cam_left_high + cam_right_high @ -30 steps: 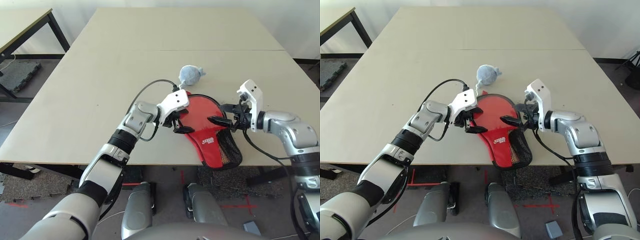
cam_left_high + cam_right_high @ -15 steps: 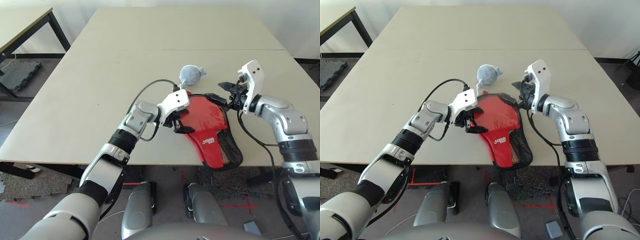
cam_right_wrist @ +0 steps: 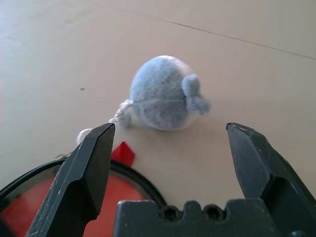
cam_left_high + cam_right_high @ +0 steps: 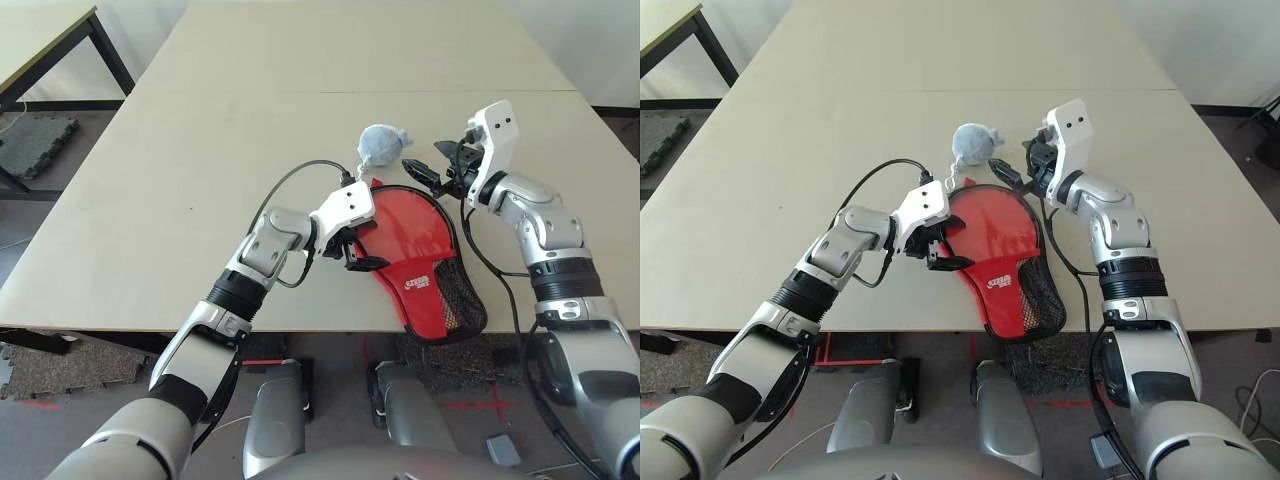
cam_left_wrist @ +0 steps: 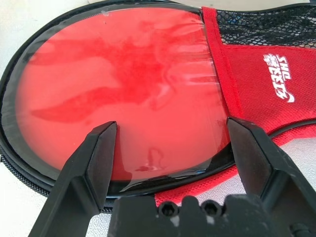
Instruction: Store the ping-pong paddle in its case and zip it.
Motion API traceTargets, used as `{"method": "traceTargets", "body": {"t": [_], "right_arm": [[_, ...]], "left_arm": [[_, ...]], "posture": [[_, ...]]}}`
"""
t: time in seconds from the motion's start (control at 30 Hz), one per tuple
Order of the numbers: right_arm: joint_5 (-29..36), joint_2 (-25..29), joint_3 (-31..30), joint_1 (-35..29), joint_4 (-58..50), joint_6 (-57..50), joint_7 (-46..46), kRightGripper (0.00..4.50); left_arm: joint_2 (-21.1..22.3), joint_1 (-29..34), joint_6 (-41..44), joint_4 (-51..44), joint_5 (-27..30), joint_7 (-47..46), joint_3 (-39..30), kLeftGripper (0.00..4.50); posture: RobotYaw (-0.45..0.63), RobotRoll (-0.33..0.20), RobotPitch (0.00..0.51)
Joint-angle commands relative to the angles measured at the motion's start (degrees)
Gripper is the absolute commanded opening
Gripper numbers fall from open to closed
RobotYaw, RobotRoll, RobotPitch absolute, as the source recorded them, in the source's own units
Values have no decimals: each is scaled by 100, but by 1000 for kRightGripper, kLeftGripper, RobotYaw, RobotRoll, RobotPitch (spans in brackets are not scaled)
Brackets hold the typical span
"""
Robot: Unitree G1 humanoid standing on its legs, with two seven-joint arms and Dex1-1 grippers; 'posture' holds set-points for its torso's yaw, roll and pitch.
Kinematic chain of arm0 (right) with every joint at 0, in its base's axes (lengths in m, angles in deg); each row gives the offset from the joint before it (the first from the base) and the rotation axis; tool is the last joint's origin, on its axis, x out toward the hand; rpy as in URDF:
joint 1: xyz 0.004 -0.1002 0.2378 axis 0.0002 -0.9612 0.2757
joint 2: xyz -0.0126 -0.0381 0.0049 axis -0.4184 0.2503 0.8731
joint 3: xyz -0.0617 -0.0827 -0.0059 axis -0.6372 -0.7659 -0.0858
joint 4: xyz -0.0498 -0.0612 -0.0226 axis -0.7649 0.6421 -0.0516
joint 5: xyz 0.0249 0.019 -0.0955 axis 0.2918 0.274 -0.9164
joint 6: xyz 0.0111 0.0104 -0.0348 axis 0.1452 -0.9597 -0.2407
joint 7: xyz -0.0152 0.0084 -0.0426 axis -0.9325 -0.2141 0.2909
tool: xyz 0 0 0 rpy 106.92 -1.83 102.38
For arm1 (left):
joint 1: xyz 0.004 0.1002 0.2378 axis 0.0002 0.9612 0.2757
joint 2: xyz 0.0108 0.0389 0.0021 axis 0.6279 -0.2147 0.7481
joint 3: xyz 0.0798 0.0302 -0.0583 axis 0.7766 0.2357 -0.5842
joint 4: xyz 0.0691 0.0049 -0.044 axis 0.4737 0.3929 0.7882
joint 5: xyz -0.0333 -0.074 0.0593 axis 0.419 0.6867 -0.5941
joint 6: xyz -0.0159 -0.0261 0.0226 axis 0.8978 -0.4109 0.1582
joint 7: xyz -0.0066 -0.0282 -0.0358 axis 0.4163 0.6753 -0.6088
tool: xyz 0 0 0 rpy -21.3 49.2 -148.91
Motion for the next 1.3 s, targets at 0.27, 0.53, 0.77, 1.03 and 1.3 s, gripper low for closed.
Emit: {"method": "traceTargets", "body": {"t": [0.27, 0.53, 0.77, 1.03, 1.3], "right_arm": [[-492, -337, -96, 673, 1251, 887, 186, 4500], [-665, -545, -63, 1138, 2112, 1329, 231, 4500], [-748, -723, -25, 1553, 2899, 1679, 307, 4500], [-798, -835, 75, 1758, 3455, 1881, 552, 3561], [-765, -849, 164, 1859, 3716, 1999, 720, 606]], "left_arm": [[186, 665, 755, -471, 35, -17, 414, 4443], [343, 913, 1094, -1000, 171, -103, 524, 4443], [454, 1051, 1280, -1291, 280, -154, 610, 4443], [535, 1085, 1339, -1384, 373, -230, 642, 4500], [530, 1048, 1316, -1349, 427, -289, 685, 4500]], "posture": [[72, 0, 255], [98, 0, 276], [118, 0, 287], [121, 0, 285], [115, 0, 277]]}}
